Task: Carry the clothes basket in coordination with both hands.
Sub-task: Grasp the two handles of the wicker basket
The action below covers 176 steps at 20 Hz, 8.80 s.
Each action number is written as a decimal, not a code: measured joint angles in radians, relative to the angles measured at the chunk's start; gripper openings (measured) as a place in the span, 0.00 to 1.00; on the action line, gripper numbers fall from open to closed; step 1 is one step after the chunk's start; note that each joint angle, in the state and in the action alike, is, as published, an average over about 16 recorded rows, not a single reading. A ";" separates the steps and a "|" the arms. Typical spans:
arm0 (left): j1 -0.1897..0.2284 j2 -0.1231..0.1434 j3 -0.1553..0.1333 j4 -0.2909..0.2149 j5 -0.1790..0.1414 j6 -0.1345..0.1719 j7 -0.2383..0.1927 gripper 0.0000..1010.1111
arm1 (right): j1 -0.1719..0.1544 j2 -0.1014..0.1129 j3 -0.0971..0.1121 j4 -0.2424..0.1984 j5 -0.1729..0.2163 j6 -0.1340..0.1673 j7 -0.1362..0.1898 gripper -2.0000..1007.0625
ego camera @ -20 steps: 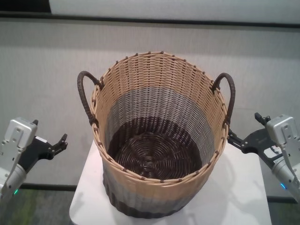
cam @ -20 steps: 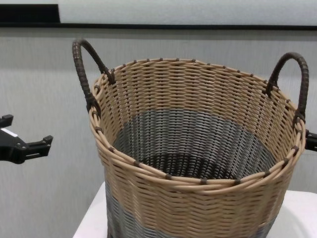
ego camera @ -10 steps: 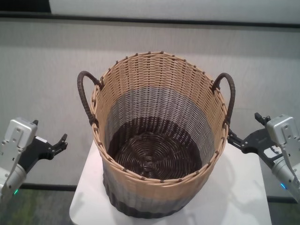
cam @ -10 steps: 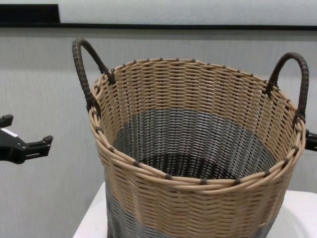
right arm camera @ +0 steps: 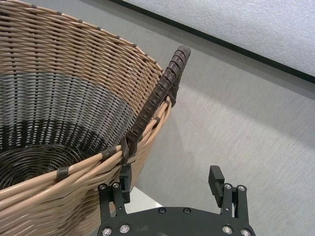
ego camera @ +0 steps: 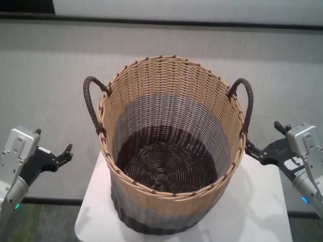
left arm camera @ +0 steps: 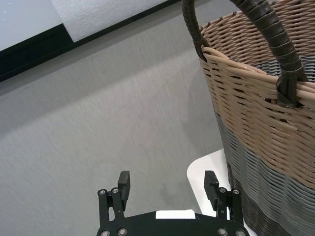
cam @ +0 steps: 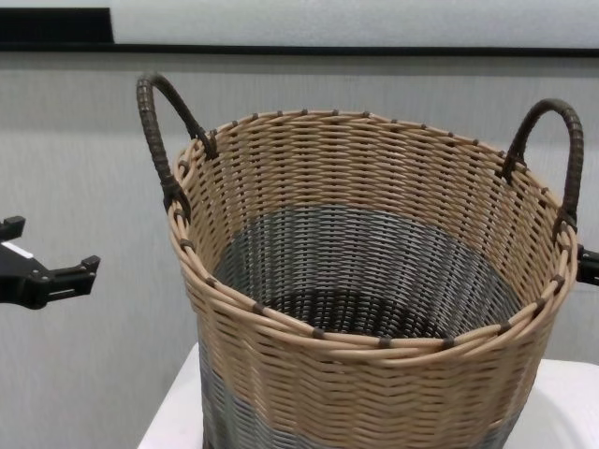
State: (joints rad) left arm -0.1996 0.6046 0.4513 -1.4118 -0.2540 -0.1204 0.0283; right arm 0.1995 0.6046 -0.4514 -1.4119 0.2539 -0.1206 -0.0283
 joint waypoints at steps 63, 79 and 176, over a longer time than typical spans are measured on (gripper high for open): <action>0.217 0.037 -0.237 -0.280 -0.076 0.205 -0.097 0.99 | 0.054 -0.155 0.215 -0.204 0.246 0.500 0.089 0.99; 0.216 0.023 -0.251 -0.264 -0.014 0.207 -0.094 0.99 | 0.074 -0.208 0.218 -0.161 0.220 0.454 0.091 0.99; -0.126 -0.170 -0.164 -0.239 -0.163 0.481 -0.301 0.99 | 0.074 -0.199 0.212 -0.166 0.218 0.461 0.089 0.99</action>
State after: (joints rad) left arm -0.3260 0.4344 0.2871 -1.6507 -0.4170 0.3609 -0.2724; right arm 0.2736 0.4056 -0.2390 -1.5774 0.4715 0.3403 0.0606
